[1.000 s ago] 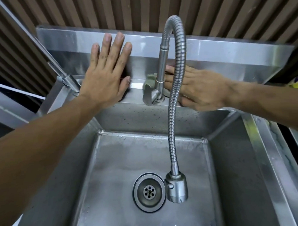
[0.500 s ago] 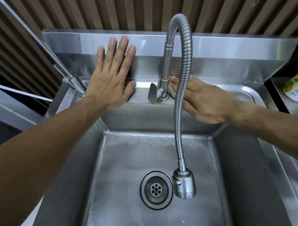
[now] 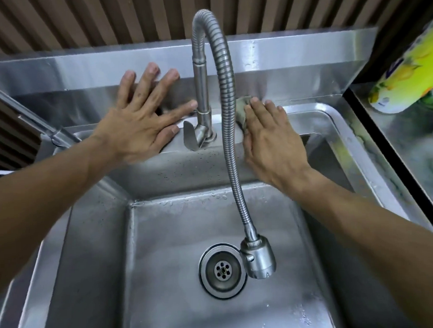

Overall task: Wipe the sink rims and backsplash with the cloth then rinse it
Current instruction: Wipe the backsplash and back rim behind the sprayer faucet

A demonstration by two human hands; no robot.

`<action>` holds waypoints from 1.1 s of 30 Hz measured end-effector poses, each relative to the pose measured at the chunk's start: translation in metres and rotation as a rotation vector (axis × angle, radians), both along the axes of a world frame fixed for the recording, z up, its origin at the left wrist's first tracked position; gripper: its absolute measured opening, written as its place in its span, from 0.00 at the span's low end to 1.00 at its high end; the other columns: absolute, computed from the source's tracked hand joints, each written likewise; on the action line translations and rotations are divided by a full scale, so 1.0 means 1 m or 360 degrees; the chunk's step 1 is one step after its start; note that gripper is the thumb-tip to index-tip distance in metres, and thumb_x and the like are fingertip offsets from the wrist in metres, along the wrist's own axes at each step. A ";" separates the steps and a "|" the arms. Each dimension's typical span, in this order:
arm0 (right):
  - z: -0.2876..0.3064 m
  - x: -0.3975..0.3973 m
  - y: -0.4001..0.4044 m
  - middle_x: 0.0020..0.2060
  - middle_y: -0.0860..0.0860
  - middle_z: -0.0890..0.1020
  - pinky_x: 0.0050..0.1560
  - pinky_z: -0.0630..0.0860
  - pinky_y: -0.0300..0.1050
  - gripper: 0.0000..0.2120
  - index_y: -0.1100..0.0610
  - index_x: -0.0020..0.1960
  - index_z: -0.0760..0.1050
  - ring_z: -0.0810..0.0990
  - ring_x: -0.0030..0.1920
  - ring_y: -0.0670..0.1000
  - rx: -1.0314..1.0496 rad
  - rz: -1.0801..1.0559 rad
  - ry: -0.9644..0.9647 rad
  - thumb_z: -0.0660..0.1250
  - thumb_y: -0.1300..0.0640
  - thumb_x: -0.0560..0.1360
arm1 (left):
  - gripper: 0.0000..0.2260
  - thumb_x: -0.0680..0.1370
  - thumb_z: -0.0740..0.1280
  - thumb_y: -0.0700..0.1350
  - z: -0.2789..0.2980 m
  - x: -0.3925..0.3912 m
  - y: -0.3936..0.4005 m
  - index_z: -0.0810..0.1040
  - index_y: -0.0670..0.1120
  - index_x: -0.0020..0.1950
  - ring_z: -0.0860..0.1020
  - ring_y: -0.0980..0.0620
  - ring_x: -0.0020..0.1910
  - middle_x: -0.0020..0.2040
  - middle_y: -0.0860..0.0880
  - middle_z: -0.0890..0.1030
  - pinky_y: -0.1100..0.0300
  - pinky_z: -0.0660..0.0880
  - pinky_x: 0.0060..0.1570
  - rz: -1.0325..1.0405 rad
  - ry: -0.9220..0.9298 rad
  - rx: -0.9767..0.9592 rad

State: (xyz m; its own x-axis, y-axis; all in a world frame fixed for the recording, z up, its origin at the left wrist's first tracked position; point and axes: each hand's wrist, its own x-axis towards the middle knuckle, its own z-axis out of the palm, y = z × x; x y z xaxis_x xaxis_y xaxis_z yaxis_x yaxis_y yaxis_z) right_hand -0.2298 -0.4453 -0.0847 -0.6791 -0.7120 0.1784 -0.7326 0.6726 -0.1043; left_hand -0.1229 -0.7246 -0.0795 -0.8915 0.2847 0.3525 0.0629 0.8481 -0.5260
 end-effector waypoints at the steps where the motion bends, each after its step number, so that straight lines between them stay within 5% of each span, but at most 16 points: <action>1: 0.000 0.005 -0.007 0.81 0.60 0.62 0.83 0.51 0.56 0.28 0.62 0.81 0.60 0.59 0.81 0.61 -0.0030 -0.0009 -0.0046 0.48 0.53 0.84 | 0.26 0.86 0.46 0.59 -0.001 0.000 0.000 0.51 0.58 0.85 0.38 0.39 0.81 0.84 0.39 0.46 0.45 0.30 0.77 0.0008 0.0001 0.0012; 7: 0.003 0.018 -0.025 0.80 0.60 0.64 0.81 0.60 0.59 0.29 0.59 0.82 0.57 0.61 0.80 0.59 -0.0026 0.0408 -0.0008 0.45 0.54 0.83 | 0.26 0.86 0.51 0.56 0.000 0.004 0.006 0.53 0.56 0.85 0.56 0.32 0.81 0.84 0.39 0.53 0.36 0.52 0.77 -0.0026 0.0122 0.0055; 10: 0.002 0.010 0.000 0.81 0.58 0.60 0.81 0.55 0.58 0.29 0.53 0.83 0.56 0.58 0.81 0.62 0.0086 0.0131 -0.0028 0.45 0.51 0.83 | 0.29 0.85 0.53 0.56 0.007 0.003 0.007 0.50 0.54 0.85 0.51 0.35 0.83 0.85 0.41 0.50 0.42 0.48 0.79 -0.0047 0.0129 0.0110; 13: 0.001 0.002 0.014 0.82 0.60 0.57 0.83 0.48 0.59 0.27 0.59 0.82 0.58 0.52 0.83 0.64 -0.0045 -0.0369 -0.0106 0.50 0.54 0.84 | 0.30 0.85 0.54 0.54 0.018 -0.005 0.003 0.50 0.51 0.85 0.47 0.40 0.84 0.85 0.43 0.47 0.47 0.45 0.79 -0.0115 0.0095 0.0063; 16: 0.002 0.013 -0.004 0.81 0.63 0.58 0.83 0.48 0.60 0.29 0.64 0.81 0.59 0.53 0.82 0.63 -0.0145 -0.0280 -0.0075 0.47 0.55 0.82 | 0.26 0.86 0.54 0.53 0.030 -0.023 0.004 0.56 0.48 0.83 0.48 0.41 0.84 0.85 0.44 0.47 0.49 0.45 0.80 -0.0232 0.0071 0.0002; 20: -0.001 0.026 -0.027 0.84 0.58 0.52 0.83 0.48 0.55 0.37 0.55 0.84 0.54 0.50 0.84 0.59 -0.0090 0.0100 -0.0121 0.35 0.51 0.76 | 0.26 0.87 0.48 0.54 0.051 -0.050 0.010 0.59 0.46 0.84 0.54 0.38 0.83 0.83 0.40 0.59 0.47 0.48 0.79 -0.0452 -0.0001 -0.0063; 26: -0.004 0.005 -0.009 0.82 0.62 0.55 0.83 0.50 0.58 0.29 0.61 0.83 0.55 0.52 0.83 0.64 -0.0092 -0.0611 -0.0105 0.46 0.51 0.84 | 0.28 0.84 0.61 0.40 0.076 -0.101 0.013 0.56 0.38 0.83 0.46 0.52 0.84 0.84 0.43 0.54 0.60 0.43 0.81 -0.0789 -0.0274 0.0021; 29: 0.003 0.012 -0.024 0.82 0.63 0.54 0.82 0.50 0.62 0.30 0.64 0.82 0.55 0.50 0.82 0.66 -0.0177 -0.0751 -0.0177 0.49 0.53 0.83 | 0.28 0.86 0.57 0.47 0.086 -0.123 0.023 0.52 0.48 0.85 0.50 0.45 0.84 0.85 0.45 0.52 0.48 0.52 0.81 -0.0861 -0.0303 -0.0151; 33: -0.006 0.017 -0.027 0.81 0.62 0.60 0.81 0.54 0.60 0.30 0.63 0.81 0.61 0.55 0.82 0.64 -0.0305 -0.0446 -0.0177 0.47 0.51 0.83 | 0.28 0.85 0.51 0.52 0.093 -0.140 0.042 0.54 0.45 0.85 0.53 0.40 0.84 0.85 0.43 0.53 0.42 0.57 0.77 -0.0929 -0.0269 -0.0294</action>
